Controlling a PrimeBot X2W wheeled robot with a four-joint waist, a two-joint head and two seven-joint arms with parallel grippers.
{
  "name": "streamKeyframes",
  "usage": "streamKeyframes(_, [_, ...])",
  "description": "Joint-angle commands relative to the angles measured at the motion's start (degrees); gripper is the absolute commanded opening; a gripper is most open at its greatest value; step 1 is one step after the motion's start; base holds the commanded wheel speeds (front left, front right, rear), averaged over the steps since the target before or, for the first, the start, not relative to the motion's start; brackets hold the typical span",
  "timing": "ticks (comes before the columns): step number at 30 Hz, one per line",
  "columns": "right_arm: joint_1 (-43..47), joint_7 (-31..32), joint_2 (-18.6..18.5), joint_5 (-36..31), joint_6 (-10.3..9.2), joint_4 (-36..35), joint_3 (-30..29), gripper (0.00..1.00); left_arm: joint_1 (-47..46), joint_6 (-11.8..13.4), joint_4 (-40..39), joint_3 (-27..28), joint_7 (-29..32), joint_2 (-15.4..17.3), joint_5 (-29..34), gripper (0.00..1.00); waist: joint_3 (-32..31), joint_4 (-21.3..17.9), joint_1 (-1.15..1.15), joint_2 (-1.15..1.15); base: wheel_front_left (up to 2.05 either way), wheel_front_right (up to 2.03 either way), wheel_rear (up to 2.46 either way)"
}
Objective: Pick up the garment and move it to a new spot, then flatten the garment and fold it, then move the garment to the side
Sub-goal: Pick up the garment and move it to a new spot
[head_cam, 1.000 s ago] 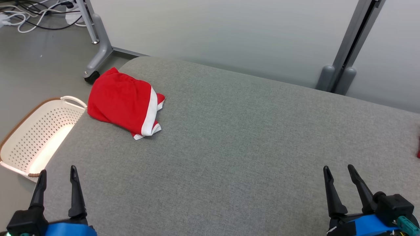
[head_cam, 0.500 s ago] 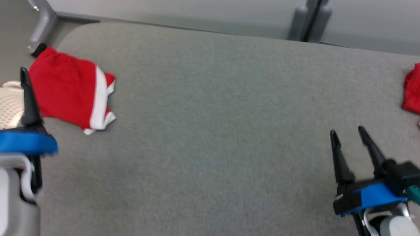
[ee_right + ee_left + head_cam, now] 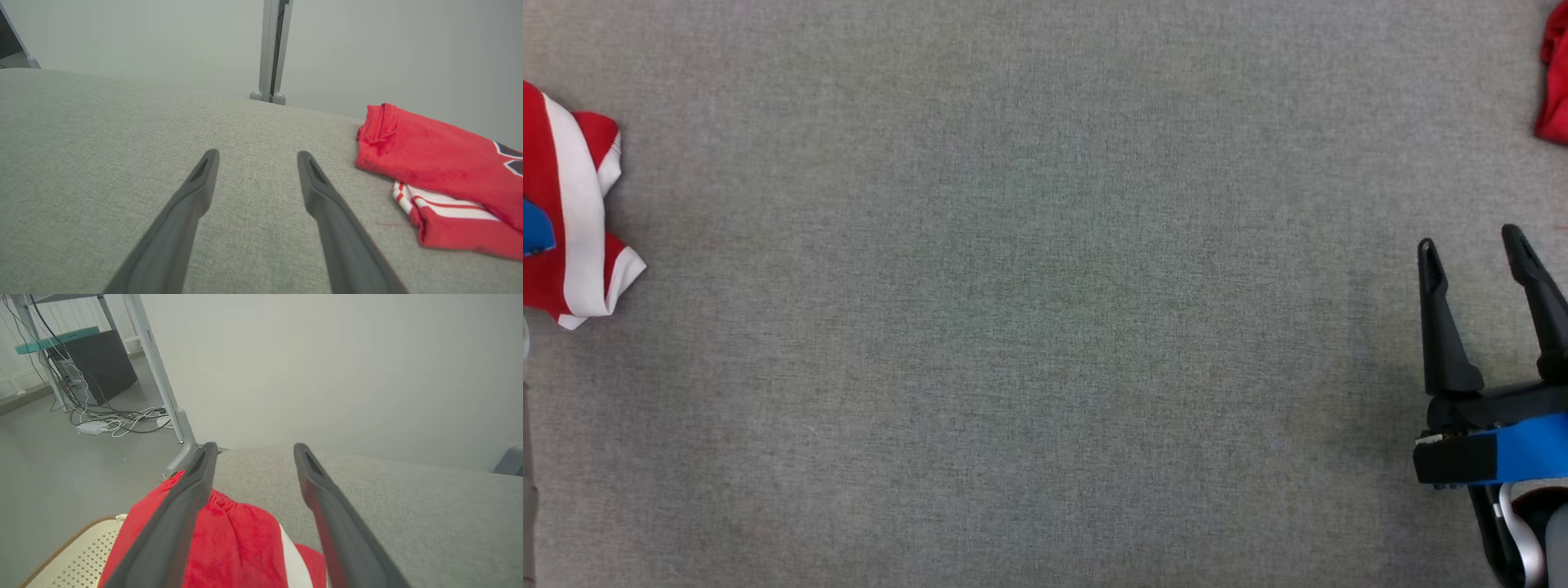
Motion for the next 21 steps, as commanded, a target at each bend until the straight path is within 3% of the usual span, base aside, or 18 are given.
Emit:
streamKeyframes(1, [-0.5,0.2,-0.3,-0.2,0.01,-0.8,-0.3,1.0,-1.4,-0.4,2.6,-0.7,0.8,0.5,0.1,1.0,0.7,0.1,-0.02,-0.03,0.0,0.0,0.0])
streamKeyframes(6, [-0.5,0.3,-0.4,0.0,0.01,-2.0,-0.6,1.0,-4.7,-2.0,12.8,-3.2,5.0,1.1,0.2,1.0,1.8,0.0,-0.02,-0.03,0.0,0.0,0.0])
streamKeyframes(14, [-1.4,0.5,-0.4,-0.2,0.01,-2.4,0.0,1.0,-6.2,-3.8,25.6,-4.9,12.7,-2.0,-4.3,1.0,2.7,-0.1,-0.02,-0.03,0.0,0.0,0.0])
streamKeyframes(15, [-1.6,0.4,-0.6,0.0,0.01,-2.2,0.0,1.0,-6.1,-3.9,26.5,-5.3,13.1,-2.4,-4.7,0.71,2.6,-0.2,-0.02,-0.03,0.0,0.0,0.0])
streamKeyframes(16, [-1.7,0.4,-0.6,0.0,0.01,-2.0,0.0,1.0,-5.9,-4.0,27.0,-5.8,12.8,-2.6,-5.0,0.18,2.6,-0.2,-0.02,-0.03,0.0,0.0,0.0])
streamKeyframes(17, [-1.8,0.4,-0.6,0.1,0.01,-1.9,0.1,1.0,-5.9,-4.0,27.2,-6.4,12.5,-2.8,-5.5,0.0,2.5,-0.3,-0.02,-0.03,0.0,0.0,0.0])
streamKeyframes(21, [-1.5,0.1,-0.4,0.2,0.01,-1.1,-0.1,1.0,-6.1,-4.0,25.3,-8.6,7.9,-1.7,-6.5,0.0,1.1,-0.4,-0.02,-0.03,0.0,0.0,0.0])
